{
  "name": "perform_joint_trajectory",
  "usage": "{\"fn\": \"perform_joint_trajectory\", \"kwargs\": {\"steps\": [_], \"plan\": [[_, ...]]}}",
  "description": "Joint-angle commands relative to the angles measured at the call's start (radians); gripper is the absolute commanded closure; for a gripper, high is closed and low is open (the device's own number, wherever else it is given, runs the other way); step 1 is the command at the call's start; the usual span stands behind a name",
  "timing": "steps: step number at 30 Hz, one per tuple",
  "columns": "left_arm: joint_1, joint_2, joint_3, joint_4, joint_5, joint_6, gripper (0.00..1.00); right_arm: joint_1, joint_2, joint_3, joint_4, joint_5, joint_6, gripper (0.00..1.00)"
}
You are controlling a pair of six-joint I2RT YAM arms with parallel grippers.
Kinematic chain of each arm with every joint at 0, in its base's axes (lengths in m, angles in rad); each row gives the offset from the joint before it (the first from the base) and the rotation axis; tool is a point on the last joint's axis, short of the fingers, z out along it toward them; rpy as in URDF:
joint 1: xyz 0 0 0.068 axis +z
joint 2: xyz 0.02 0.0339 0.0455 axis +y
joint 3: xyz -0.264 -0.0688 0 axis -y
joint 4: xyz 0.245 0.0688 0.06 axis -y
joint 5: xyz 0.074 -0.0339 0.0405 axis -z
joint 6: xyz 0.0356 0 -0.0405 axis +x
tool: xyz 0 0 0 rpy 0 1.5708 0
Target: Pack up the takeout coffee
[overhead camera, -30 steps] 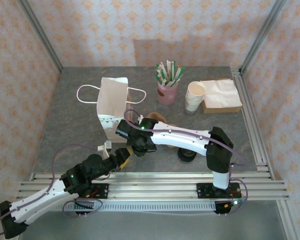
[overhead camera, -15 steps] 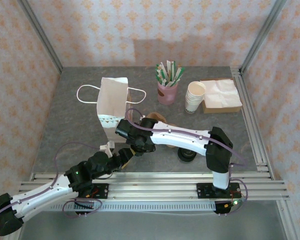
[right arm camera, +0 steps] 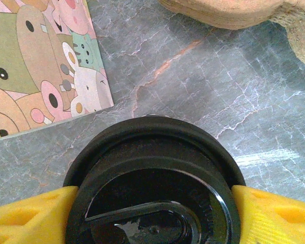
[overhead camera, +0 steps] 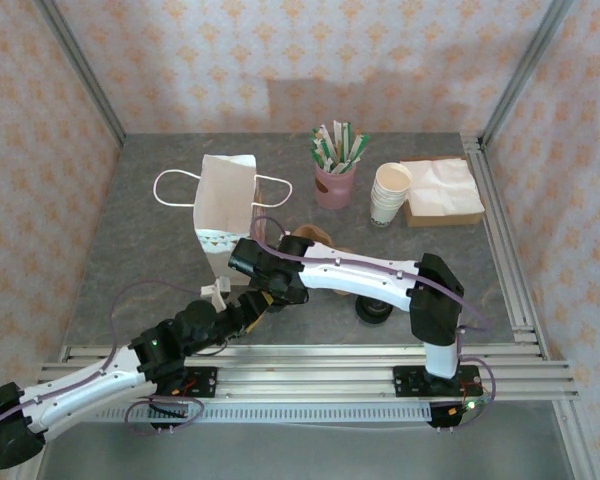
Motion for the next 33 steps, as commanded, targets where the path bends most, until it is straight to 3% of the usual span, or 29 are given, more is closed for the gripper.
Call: {"fn": "perform_joint_trajectory", "kwargs": {"steps": [1,14,33], "plan": [[-0.010,0.012,0.024,0.008,-0.049,0.031,0.26,0.005,0.035,0.018,-0.021,-0.016,0.023,0.25],[-0.009,0.004,0.015,-0.164,-0.147,0.022,0.34,0.005,0.046,0.023,-0.032,-0.016,0.031,0.24],[-0.011,-0.022,-0.053,-0.290,-0.206,-0.019,0.48,0.004,0.085,0.069,-0.067,-0.010,0.016,0.24]]}}
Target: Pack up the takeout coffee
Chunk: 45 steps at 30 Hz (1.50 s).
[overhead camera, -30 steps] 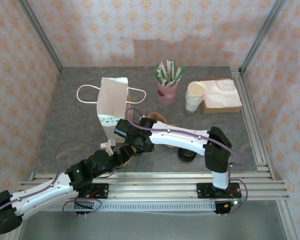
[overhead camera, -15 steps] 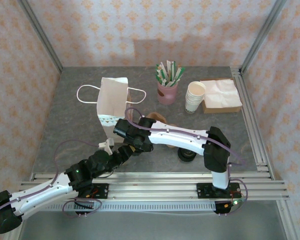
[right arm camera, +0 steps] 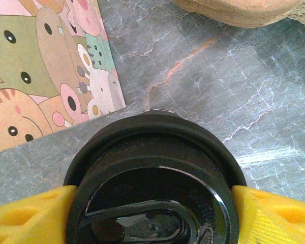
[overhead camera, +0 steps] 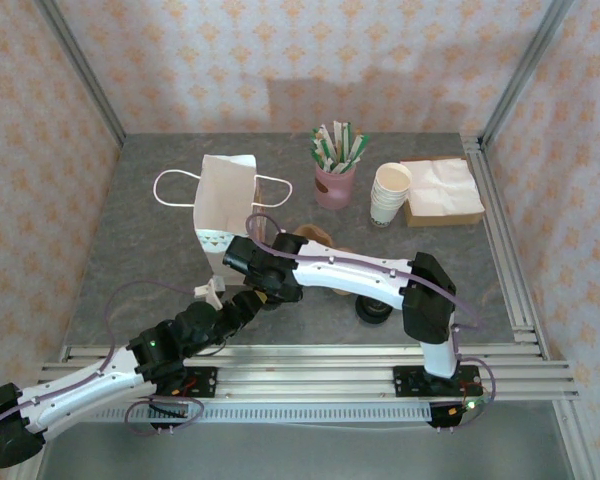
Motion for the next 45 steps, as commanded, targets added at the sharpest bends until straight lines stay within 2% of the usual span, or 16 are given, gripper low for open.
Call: {"fn": "perform_joint_trajectory", "kwargs": {"steps": [1,19,29,36,45], "plan": [[0.003,0.006,-0.057,-0.225,-0.095,-0.015,0.48,0.005,0.041,0.008,-0.053,-0.007,0.000,0.24],[0.004,-0.056,-0.024,-0.291,-0.122,0.000,0.47,0.006,0.035,0.025,0.014,-0.039,-0.054,0.16],[0.004,0.024,0.071,-0.279,-0.155,0.049,0.40,0.006,0.001,0.030,0.045,-0.031,-0.090,0.12],[0.005,0.098,0.130,-0.282,-0.151,0.078,0.40,0.005,-0.035,0.021,0.065,-0.017,-0.107,0.07],[0.004,0.088,0.161,-0.310,-0.149,0.095,0.39,0.001,-0.077,0.001,0.079,-0.004,-0.110,0.04]]}}
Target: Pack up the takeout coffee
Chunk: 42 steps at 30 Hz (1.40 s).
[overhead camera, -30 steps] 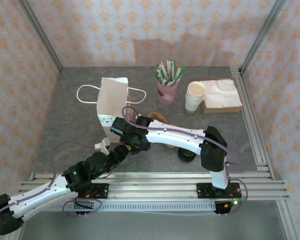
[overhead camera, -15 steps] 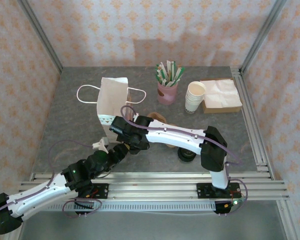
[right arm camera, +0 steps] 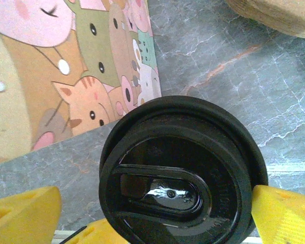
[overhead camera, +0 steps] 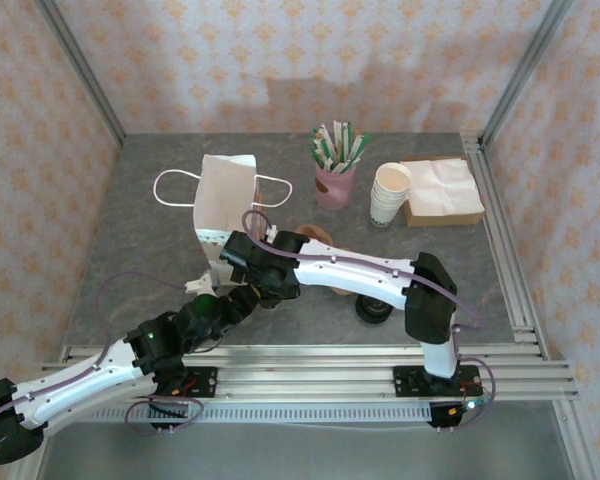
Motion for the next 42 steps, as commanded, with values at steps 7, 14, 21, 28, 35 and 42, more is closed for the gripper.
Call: {"fn": "perform_joint_trajectory", "kwargs": {"steps": [7,14,21,28,35,42], "plan": [[0.004,0.022,0.059,-0.090,-0.021,0.054,0.37,-0.006,-0.098,-0.034,0.012,0.021,-0.030,0.04],[0.004,0.061,0.145,-0.105,-0.022,0.107,0.34,-0.013,-0.159,-0.075,0.019,0.060,-0.114,0.05],[0.005,0.097,0.224,-0.167,-0.013,0.171,0.32,-0.029,-0.279,-0.143,0.002,0.203,-0.254,0.06],[0.004,0.109,0.317,-0.332,-0.012,0.292,0.32,-0.071,-0.448,-0.226,0.029,0.332,-0.456,0.08],[0.005,0.167,0.555,-0.539,-0.015,0.533,0.32,-0.071,-0.714,-0.481,0.301,0.333,-0.879,0.25],[0.007,0.339,0.935,-0.690,-0.101,0.815,0.30,-0.097,-0.814,-0.548,0.338,0.244,-1.211,0.31]]}}
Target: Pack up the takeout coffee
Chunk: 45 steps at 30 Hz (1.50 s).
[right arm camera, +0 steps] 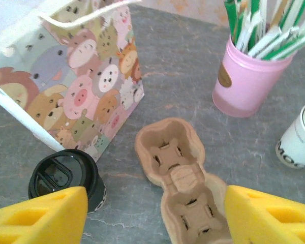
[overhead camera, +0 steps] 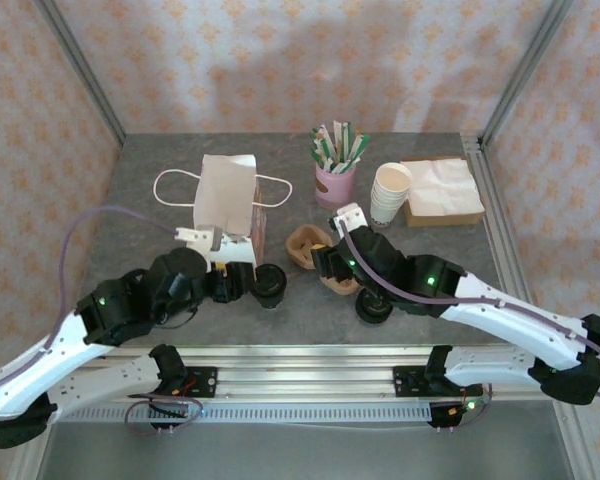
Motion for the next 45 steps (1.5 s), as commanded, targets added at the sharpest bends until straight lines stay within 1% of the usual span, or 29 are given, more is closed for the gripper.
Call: {"fn": "perform_joint_trajectory", "kwargs": {"steps": [1,2,3,4,6,9,10,12,13,14,15,17,18,20,22,25,30,33,36,40,45], "plan": [[0.013,0.086,0.176,-0.140,-0.116,0.209,0.30,-0.027,0.032,0.034,-0.007,-0.032,-0.230,0.32],[0.029,0.119,0.231,-0.163,-0.145,0.240,0.30,-0.042,0.046,0.044,-0.032,-0.048,-0.252,0.32],[0.065,0.148,0.281,-0.177,-0.149,0.264,0.30,-0.065,0.057,0.046,-0.045,-0.085,-0.271,0.32],[0.115,0.169,0.317,-0.181,-0.117,0.289,0.30,-0.090,0.063,0.044,-0.049,-0.121,-0.283,0.32],[0.269,0.211,0.388,-0.175,0.012,0.325,0.32,-0.159,0.071,0.034,-0.048,-0.223,-0.289,0.34],[0.467,0.274,0.488,-0.181,0.178,0.367,0.32,-0.249,0.077,0.013,-0.031,-0.347,-0.298,0.37],[0.520,0.296,0.516,-0.185,0.219,0.377,0.32,-0.274,0.080,0.003,-0.022,-0.376,-0.305,0.38],[0.656,0.353,0.568,-0.198,0.336,0.390,0.33,-0.315,0.099,-0.012,-0.016,-0.419,-0.335,0.40],[0.719,0.377,0.585,-0.202,0.386,0.389,0.33,-0.331,0.101,-0.019,-0.016,-0.426,-0.347,0.42],[0.794,0.402,0.597,-0.204,0.449,0.382,0.33,-0.347,0.138,-0.024,-0.023,-0.436,-0.368,0.45],[0.874,0.420,0.595,-0.196,0.538,0.368,0.33,-0.359,0.160,-0.027,-0.034,-0.454,-0.389,0.46],[1.016,0.437,0.564,-0.154,0.690,0.326,0.33,-0.380,0.198,-0.035,-0.044,-0.494,-0.417,0.52],[1.078,0.438,0.542,-0.130,0.745,0.298,0.33,-0.388,0.220,-0.037,-0.046,-0.518,-0.427,0.53],[1.157,0.423,0.485,-0.076,0.806,0.258,0.33,-0.396,0.260,-0.046,-0.036,-0.560,-0.446,0.58],[1.202,0.391,0.416,-0.026,0.816,0.237,0.32,-0.398,0.306,-0.047,-0.030,-0.592,-0.470,0.58],[1.236,0.341,0.323,0.014,0.786,0.231,0.29,-0.400,0.386,-0.026,-0.035,-0.623,-0.506,0.60],[1.242,0.255,0.180,0.072,0.763,0.233,0.24,-0.404,0.522,0.065,-0.105,-0.663,-0.537,0.62],[1.242,0.218,0.136,0.094,0.806,0.209,0.22,-0.410,0.569,0.099,-0.121,-0.638,-0.546,0.62],[1.243,0.191,0.113,0.083,0.808,0.210,0.21,-0.419,0.591,0.119,-0.115,-0.636,-0.550,0.62],[1.242,0.173,0.112,0.048,0.800,0.236,0.21,-0.423,0.599,0.138,-0.111,-0.603,-0.559,0.61],[1.243,0.163,0.125,0.030,0.798,0.248,0.20,-0.427,0.615,0.149,-0.118,-0.590,-0.576,0.55]]}}
